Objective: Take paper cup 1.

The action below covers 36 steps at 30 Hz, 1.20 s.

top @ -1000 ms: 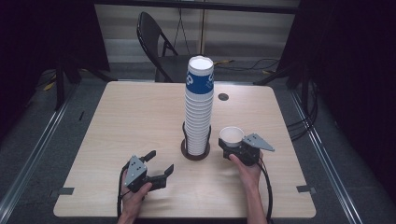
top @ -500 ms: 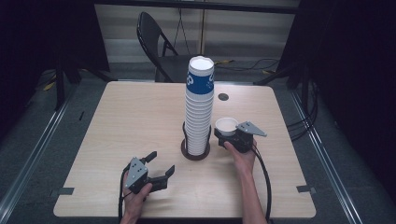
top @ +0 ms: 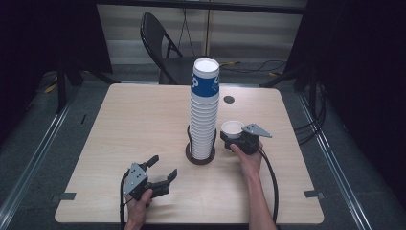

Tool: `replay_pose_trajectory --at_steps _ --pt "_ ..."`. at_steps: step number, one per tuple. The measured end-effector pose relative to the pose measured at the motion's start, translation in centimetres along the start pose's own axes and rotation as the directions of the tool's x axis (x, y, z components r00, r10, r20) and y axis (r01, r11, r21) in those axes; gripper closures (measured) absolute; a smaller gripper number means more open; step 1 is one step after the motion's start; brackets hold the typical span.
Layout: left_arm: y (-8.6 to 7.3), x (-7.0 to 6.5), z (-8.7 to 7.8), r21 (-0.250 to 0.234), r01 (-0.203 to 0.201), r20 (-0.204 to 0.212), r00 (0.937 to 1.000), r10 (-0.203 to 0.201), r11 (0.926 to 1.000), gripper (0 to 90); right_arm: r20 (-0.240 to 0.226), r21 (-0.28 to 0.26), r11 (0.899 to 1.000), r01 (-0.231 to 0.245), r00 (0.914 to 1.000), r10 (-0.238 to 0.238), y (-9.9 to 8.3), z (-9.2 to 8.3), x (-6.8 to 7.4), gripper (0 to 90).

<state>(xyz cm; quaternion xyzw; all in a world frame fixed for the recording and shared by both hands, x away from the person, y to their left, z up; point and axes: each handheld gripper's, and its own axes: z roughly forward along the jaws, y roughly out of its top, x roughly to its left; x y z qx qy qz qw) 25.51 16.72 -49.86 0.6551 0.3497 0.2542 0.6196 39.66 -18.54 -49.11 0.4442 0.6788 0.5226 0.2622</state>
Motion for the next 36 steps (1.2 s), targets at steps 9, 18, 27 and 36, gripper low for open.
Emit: replay_pose_trajectory --at_steps 9,18,27,36 --pt "0.0 0.2 -0.1 -0.012 0.01 -0.004 0.9999 -0.01 0.9999 15.6 -0.003 0.041 0.999 0.021 0.9998 -0.021 -0.3 -1.1 -0.1 18.5" --pt "0.0 0.3 -0.1 -0.01 0.021 -0.008 0.9998 -0.021 0.9997 15.7 0.015 0.079 0.997 0.019 0.9997 -0.02 -0.5 -2.0 -0.3 14.5" --pt "0.0 0.3 0.0 0.002 0.025 -0.019 0.9995 -0.025 0.9997 15.7 0.029 0.126 0.992 0.0 0.9996 -0.004 -1.0 -2.5 -0.4 14.0" --pt "0.1 0.2 0.1 0.014 0.021 -0.03 0.9994 -0.02 0.9997 15.8 0.036 0.132 0.991 -0.017 0.9993 0.012 -1.2 -3.6 -0.3 14.6"
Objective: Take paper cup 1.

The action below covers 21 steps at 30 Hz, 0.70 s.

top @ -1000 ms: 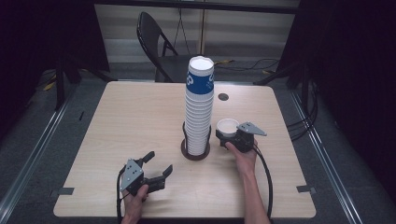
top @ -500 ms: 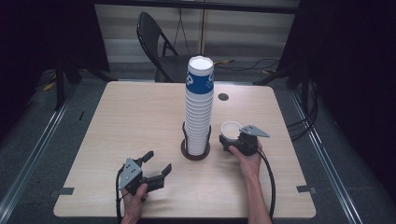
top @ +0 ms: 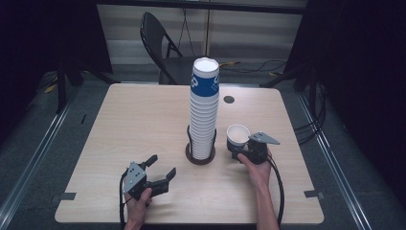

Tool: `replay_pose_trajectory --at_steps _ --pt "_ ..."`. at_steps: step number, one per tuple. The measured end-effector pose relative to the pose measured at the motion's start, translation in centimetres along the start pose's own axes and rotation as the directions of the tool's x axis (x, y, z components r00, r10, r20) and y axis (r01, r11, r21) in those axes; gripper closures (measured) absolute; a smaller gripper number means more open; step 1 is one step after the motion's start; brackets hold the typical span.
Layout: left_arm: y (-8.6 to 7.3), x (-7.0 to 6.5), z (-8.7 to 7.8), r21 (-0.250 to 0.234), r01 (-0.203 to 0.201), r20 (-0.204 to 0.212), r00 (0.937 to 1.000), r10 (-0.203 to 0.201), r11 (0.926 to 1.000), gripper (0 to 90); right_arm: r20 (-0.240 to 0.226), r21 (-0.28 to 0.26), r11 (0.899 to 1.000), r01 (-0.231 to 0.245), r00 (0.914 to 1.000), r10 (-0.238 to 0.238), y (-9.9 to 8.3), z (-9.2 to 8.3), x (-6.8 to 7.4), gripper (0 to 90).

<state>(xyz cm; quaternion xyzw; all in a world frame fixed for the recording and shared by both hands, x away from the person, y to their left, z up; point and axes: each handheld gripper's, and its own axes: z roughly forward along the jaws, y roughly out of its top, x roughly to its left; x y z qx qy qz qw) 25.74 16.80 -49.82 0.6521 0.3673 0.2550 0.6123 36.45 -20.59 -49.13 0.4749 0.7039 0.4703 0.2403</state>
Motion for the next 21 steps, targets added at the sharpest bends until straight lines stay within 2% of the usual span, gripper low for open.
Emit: replay_pose_trajectory --at_steps 2,11,13,14,19,21 --pt "0.0 -0.1 0.0 0.005 -0.014 -0.001 0.9999 0.014 0.9999 16.0 0.022 -0.002 1.0 0.007 0.9997 -0.007 0.0 -0.4 0.3 14.6" --pt "0.1 -0.3 0.2 0.023 -0.033 -0.008 0.9994 0.034 0.9992 16.0 0.044 0.0 1.0 -0.02 0.9988 0.02 -0.7 -1.4 0.3 14.5" --pt "0.1 -0.4 0.3 0.028 -0.032 -0.009 0.9994 0.032 0.9991 16.0 0.042 -0.013 1.0 -0.029 0.9987 0.029 -0.6 -1.8 0.4 14.5" --pt "0.1 -0.3 0.3 0.032 -0.05 -0.009 0.9987 0.051 0.9982 16.1 0.044 -0.02 1.0 -0.024 0.9987 0.025 -0.6 -2.0 0.5 14.5" --pt "0.1 -0.6 0.4 0.04 -0.065 -0.016 0.9977 0.066 0.9971 16.3 0.059 -0.074 0.997 -0.03 0.9977 0.034 -0.6 -3.4 0.9 15.7" --pt "0.1 -0.6 0.4 0.041 -0.06 -0.015 0.998 0.061 0.9974 16.4 0.053 -0.089 0.995 -0.04 0.9976 0.045 -0.5 -4.0 0.9 15.6"
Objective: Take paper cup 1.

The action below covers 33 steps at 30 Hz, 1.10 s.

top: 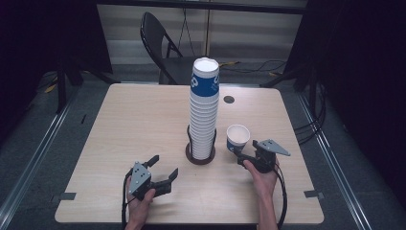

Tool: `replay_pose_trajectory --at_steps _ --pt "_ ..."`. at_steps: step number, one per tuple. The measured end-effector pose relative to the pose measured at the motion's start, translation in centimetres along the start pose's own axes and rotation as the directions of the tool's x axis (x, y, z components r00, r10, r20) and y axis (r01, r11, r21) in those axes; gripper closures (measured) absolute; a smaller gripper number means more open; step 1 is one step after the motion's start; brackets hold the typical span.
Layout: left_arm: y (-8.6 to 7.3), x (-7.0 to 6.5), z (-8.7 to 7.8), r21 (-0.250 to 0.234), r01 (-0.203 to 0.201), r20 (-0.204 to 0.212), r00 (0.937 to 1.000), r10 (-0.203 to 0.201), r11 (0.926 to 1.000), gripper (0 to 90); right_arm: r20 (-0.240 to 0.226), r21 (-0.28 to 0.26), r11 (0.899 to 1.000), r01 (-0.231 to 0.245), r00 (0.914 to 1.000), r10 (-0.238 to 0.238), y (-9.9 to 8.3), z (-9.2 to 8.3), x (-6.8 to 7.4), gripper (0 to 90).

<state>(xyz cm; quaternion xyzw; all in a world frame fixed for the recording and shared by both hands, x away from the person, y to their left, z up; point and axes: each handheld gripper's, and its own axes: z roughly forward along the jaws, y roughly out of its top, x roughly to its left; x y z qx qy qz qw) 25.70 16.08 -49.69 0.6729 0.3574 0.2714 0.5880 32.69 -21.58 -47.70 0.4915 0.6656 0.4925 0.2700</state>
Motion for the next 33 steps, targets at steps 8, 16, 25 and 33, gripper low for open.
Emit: replay_pose_trajectory --at_steps 8,16,25,33 --pt "0.0 -0.1 -0.1 0.002 -0.016 0.005 0.9999 0.016 0.9999 16.6 -0.064 -0.032 0.999 -0.01 0.9979 0.008 1.2 -1.4 0.8 16.3" --pt "-0.1 0.1 -0.1 -0.01 0.012 0.017 0.9998 -0.012 0.9999 16.7 -0.136 -0.046 0.998 0.039 0.9896 -0.045 2.8 -2.3 2.7 19.9" --pt "0.0 -0.1 0.0 0.01 -0.019 0.004 0.9998 0.019 0.9998 16.6 -0.232 -0.105 0.993 0.05 0.9699 -0.073 5.2 -3.5 4.4 20.6" --pt "0.0 -0.1 0.0 0.002 -0.016 -0.002 0.9999 0.016 0.9999 16.1 -0.283 -0.167 0.984 0.068 0.9523 -0.114 8.1 -4.6 6.1 19.0"
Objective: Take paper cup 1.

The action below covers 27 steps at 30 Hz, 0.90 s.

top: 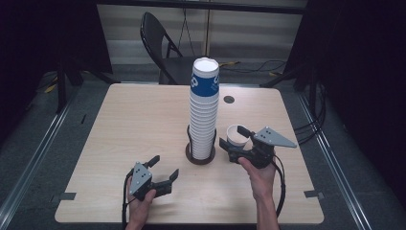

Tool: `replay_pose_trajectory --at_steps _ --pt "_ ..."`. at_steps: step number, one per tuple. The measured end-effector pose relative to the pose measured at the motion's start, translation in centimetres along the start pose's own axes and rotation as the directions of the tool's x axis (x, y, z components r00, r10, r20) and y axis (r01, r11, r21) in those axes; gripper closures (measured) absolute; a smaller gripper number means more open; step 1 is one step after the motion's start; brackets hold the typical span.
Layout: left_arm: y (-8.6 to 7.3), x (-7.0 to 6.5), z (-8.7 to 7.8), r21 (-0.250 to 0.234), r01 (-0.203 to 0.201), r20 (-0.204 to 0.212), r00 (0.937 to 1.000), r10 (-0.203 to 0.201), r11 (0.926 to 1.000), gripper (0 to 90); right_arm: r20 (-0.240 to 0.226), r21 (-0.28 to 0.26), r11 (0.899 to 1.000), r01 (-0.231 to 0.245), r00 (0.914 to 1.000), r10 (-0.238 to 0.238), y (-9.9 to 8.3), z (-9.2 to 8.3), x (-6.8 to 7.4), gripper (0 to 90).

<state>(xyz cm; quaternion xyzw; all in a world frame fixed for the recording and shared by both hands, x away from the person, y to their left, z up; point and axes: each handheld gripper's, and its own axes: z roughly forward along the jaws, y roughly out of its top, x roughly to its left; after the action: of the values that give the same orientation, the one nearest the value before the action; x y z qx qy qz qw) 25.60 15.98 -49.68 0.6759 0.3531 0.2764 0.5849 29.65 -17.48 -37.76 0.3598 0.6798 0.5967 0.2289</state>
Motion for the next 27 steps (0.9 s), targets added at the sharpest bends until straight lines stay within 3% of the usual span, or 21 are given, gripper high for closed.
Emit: replay_pose_trajectory --at_steps 7,22,27 --pt "0.0 0.0 0.0 -0.001 0.0 -0.002 1.0 0.0 1.0 16.0 -0.049 -0.021 1.0 0.018 0.9986 -0.019 2.1 0.2 0.9 19.0" --pt "0.0 0.0 0.0 -0.001 0.0 0.0 1.0 0.0 1.0 16.1 -0.086 -0.084 0.996 0.041 0.9951 -0.048 5.7 -0.1 1.8 18.3" --pt "0.0 0.0 0.0 -0.001 -0.001 -0.003 1.0 0.001 1.0 16.2 -0.11 -0.107 0.994 0.029 0.993 -0.041 6.6 0.0 2.0 17.9"
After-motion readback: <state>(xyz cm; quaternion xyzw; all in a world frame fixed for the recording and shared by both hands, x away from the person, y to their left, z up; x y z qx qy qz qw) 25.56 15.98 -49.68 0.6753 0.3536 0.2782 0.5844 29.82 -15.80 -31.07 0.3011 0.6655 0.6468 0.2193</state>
